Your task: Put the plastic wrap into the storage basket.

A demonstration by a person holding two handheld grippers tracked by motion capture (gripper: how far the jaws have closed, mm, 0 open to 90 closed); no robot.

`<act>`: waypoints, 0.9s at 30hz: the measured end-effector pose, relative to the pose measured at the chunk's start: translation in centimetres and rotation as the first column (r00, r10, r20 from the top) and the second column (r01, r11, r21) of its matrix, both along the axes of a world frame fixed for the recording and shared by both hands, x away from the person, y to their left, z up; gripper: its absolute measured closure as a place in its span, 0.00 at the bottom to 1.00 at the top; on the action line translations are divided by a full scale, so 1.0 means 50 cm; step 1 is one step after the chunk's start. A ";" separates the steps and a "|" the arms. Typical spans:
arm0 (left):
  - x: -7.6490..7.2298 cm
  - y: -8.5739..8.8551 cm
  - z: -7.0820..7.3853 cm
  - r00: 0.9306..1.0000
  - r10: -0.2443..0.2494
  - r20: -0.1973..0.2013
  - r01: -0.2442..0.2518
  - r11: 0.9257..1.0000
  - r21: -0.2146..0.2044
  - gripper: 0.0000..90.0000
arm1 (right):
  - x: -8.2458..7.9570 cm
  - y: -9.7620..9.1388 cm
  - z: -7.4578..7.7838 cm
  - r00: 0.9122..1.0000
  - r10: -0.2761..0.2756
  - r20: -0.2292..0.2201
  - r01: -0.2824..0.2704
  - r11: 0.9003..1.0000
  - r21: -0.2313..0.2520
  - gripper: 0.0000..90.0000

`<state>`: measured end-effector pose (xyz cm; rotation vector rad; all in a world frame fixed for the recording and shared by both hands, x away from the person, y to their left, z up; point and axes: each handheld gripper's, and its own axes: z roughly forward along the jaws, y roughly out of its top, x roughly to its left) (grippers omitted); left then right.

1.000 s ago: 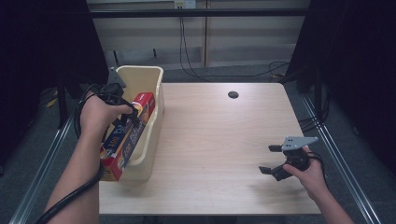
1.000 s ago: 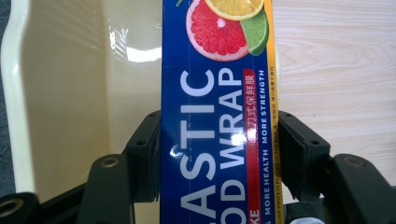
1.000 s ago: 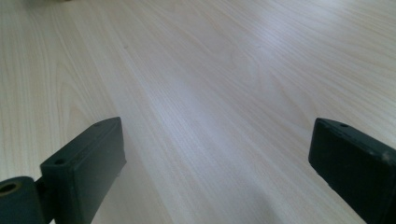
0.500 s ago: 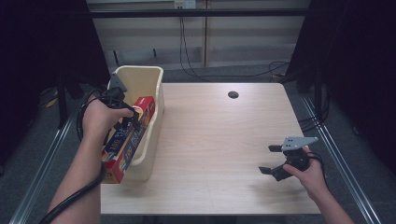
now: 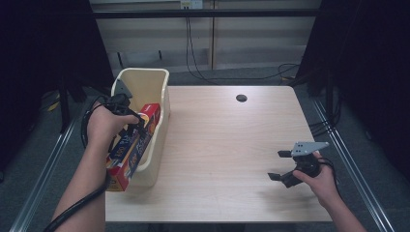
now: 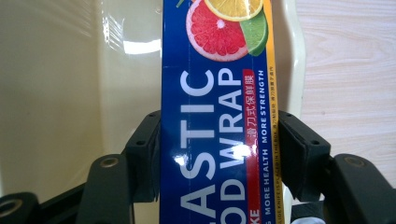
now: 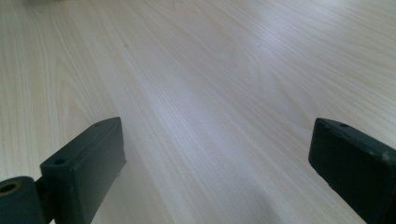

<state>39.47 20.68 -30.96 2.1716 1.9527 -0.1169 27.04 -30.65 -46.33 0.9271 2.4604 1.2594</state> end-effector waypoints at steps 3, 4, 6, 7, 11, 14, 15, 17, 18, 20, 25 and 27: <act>0.001 -0.001 -0.001 1.000 -0.008 -0.001 0.008 1.000 0.009 0.45 | 0.000 0.000 0.000 1.000 -0.001 -0.001 0.001 1.000 0.001 0.04; 0.001 -0.001 -0.003 1.000 -0.002 -0.001 0.002 1.000 0.003 0.45 | 0.000 0.000 -0.001 1.000 0.000 0.001 0.000 1.000 -0.001 0.04; 0.002 -0.001 -0.006 1.000 0.005 -0.003 -0.005 1.000 0.001 0.45 | 0.000 0.001 -0.001 1.000 0.004 -0.005 -0.004 1.000 0.000 0.04; 0.003 -0.001 -0.008 1.000 0.001 -0.003 -0.001 1.000 0.005 0.45 | 0.001 0.001 -0.001 1.000 0.006 -0.001 -0.006 1.000 0.000 0.04; 0.006 -0.004 -0.016 1.000 0.010 -0.012 -0.010 1.000 0.004 0.45 | 0.000 0.001 -0.001 1.000 0.005 -0.004 -0.005 1.000 0.001 0.04; 0.007 -0.006 -0.019 1.000 0.013 -0.015 -0.012 1.000 0.007 0.45 | 0.001 0.000 -0.001 1.000 0.004 0.003 -0.004 1.000 -0.001 0.04; 0.007 -0.005 -0.021 1.000 0.009 -0.013 -0.009 1.000 0.003 0.45 | 0.000 0.001 -0.001 1.000 0.000 0.004 0.000 1.000 -0.003 0.04; 0.008 -0.005 -0.022 1.000 0.010 -0.019 -0.010 1.000 -0.002 0.45 | 0.000 0.000 -0.001 1.000 0.006 -0.002 -0.006 1.000 -0.002 0.04; 0.008 -0.006 -0.023 1.000 0.011 -0.020 -0.011 1.000 0.003 0.45 | 0.001 0.000 -0.002 1.000 0.006 0.001 -0.006 1.000 -0.002 0.04; 0.009 -0.007 -0.025 1.000 0.010 -0.021 -0.010 1.000 0.010 0.45 | 0.001 0.001 -0.002 1.000 0.008 -0.002 -0.008 1.000 -0.001 0.04; 0.012 -0.008 -0.030 1.000 0.015 -0.021 -0.015 1.000 0.002 0.45 | 0.001 0.001 -0.002 1.000 0.008 -0.002 -0.008 1.000 -0.002 0.04; 0.013 -0.009 -0.030 1.000 0.011 -0.028 -0.011 1.000 0.005 0.45 | 0.000 0.001 -0.002 1.000 0.007 0.001 -0.007 1.000 0.000 0.04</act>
